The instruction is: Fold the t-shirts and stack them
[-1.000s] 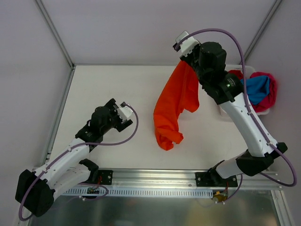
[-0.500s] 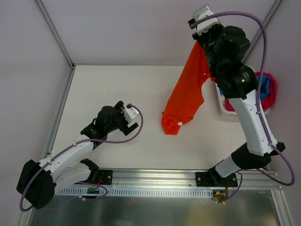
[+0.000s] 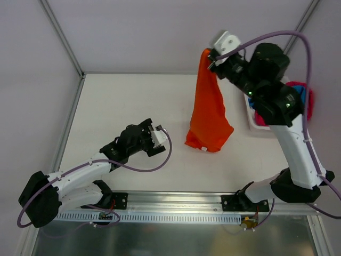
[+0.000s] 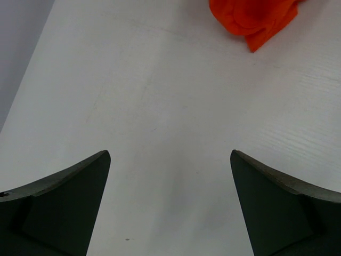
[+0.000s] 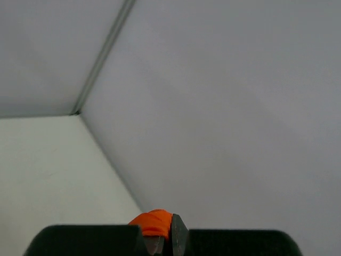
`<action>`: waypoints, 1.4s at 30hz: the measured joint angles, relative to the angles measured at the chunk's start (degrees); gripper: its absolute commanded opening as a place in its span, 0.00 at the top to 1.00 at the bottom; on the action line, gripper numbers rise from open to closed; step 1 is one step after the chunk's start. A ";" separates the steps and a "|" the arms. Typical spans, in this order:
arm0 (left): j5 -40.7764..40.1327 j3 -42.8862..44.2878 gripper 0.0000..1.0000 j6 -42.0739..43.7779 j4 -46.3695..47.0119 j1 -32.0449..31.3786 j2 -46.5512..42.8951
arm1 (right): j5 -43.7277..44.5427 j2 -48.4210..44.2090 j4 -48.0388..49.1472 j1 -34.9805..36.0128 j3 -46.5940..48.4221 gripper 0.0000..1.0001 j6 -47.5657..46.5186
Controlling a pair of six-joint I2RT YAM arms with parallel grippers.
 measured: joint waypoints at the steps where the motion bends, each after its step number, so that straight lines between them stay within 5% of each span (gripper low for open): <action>1: -0.79 0.00 0.02 0.26 0.31 0.02 0.26 | -1.22 0.76 -1.20 2.01 -1.09 1.00 -0.26; 6: -3.80 -0.02 0.01 1.29 1.86 0.09 0.55 | -5.05 5.38 -7.78 9.94 -7.65 1.00 -1.97; 12: -6.64 -0.35 0.01 1.95 2.82 0.09 0.31 | 0.68 10.71 -9.22 11.06 -3.54 1.00 -3.28; 24: -13.16 -2.47 0.02 4.02 7.96 1.07 2.16 | 23.17 12.76 14.51 4.98 14.34 1.00 -9.73; 42: -20.11 -1.16 0.01 4.24 12.68 14.27 6.29 | 25.42 6.84 25.64 0.96 16.04 1.00 -11.13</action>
